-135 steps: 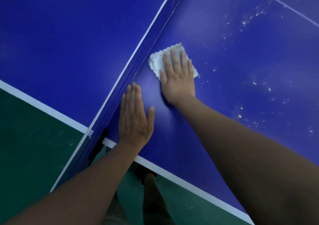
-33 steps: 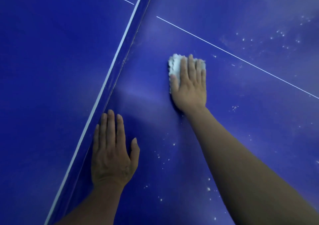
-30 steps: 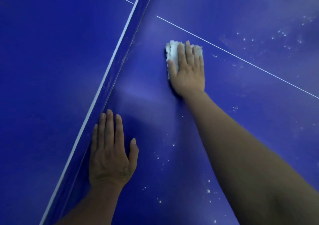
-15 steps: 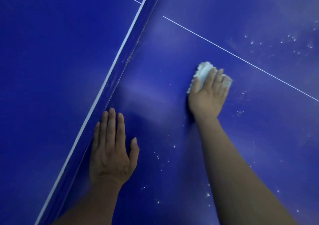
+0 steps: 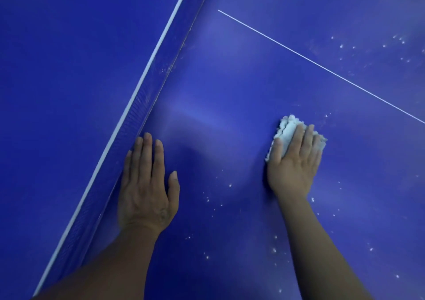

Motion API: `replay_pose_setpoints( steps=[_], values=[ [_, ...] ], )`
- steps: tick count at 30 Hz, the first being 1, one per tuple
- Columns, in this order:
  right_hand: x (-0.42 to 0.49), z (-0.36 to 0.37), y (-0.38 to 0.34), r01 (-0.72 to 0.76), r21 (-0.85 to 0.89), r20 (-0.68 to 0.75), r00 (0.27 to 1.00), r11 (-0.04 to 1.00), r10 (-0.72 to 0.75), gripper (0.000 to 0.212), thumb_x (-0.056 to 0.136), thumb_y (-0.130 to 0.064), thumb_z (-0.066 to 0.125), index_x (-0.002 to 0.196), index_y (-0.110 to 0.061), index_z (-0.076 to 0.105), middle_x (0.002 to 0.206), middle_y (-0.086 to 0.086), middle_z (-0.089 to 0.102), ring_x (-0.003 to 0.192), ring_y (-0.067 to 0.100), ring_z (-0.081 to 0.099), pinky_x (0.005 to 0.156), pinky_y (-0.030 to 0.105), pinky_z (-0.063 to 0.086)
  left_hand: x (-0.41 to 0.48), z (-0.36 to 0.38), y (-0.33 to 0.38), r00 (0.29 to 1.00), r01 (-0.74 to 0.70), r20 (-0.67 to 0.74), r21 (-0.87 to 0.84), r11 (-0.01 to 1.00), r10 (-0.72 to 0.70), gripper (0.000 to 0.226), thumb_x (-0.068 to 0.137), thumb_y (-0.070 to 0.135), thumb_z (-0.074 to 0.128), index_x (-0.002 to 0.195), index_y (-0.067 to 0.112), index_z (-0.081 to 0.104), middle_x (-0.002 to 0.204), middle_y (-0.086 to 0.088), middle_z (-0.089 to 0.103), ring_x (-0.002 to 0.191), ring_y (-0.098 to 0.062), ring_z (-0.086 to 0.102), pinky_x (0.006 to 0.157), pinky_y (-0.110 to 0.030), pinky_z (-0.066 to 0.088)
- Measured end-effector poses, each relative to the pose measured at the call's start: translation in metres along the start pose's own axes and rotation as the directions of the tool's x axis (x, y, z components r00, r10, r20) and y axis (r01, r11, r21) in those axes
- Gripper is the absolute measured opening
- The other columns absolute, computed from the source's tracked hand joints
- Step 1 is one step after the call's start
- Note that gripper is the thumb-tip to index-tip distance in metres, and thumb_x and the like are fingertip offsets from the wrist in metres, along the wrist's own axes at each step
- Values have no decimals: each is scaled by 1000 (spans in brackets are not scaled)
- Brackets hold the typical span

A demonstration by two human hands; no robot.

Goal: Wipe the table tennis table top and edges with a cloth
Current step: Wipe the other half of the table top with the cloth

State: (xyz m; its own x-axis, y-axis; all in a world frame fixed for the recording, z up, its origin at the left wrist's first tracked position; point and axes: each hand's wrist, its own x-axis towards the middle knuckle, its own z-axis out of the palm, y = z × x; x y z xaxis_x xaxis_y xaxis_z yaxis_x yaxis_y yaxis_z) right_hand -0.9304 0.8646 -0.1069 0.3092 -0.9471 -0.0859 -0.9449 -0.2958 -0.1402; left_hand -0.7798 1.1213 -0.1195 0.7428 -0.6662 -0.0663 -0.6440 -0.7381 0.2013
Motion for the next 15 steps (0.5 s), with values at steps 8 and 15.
replay_pose_setpoints(
  steps=[8, 15],
  values=[
    [8, 30, -150, 155, 36, -99, 984, 987, -151, 73, 111, -55, 31, 170, -13, 25, 177, 14, 20, 165, 35, 14, 133, 52, 9, 0, 1, -1, 999, -18, -43, 24, 1000, 19, 68, 111, 35, 31, 168, -1, 22, 179, -18, 10, 167, -32, 7, 136, -50, 11],
    [-85, 36, -100, 590, 61, -103, 806, 805, -583, 67, 112, -49, 45, 166, -12, 36, 175, 10, 28, 164, 31, 21, 131, 53, 24, -1, 2, -1, 995, -25, -96, -26, 999, 22, 64, 110, 29, 36, 166, -2, 29, 177, -20, 18, 166, -34, 13, 134, -54, 17]
  ],
)
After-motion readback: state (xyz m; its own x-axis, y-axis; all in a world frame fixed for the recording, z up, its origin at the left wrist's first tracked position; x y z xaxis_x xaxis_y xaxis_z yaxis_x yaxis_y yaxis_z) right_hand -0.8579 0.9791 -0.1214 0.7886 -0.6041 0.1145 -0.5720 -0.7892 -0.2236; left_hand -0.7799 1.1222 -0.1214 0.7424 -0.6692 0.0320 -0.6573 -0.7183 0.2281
